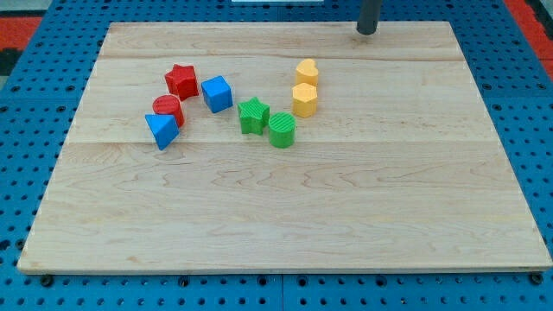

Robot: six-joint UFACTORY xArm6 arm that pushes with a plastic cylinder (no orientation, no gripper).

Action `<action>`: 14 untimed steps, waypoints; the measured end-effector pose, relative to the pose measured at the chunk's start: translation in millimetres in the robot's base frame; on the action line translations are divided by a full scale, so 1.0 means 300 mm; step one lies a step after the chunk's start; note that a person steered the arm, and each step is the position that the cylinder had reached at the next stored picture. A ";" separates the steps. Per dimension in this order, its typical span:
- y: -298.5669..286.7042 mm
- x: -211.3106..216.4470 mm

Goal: Push the yellow heart towards the top center

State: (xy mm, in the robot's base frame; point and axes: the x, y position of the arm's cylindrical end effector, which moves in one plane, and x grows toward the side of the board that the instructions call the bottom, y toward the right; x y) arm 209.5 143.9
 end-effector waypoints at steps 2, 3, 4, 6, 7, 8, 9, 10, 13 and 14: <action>0.002 0.000; 0.002 0.001; 0.001 -0.003; 0.162 0.231; 0.168 0.245; 0.168 0.254; 0.151 0.253; 0.169 0.253; 0.439 0.277; 0.529 0.347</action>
State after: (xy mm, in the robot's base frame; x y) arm 313.5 302.7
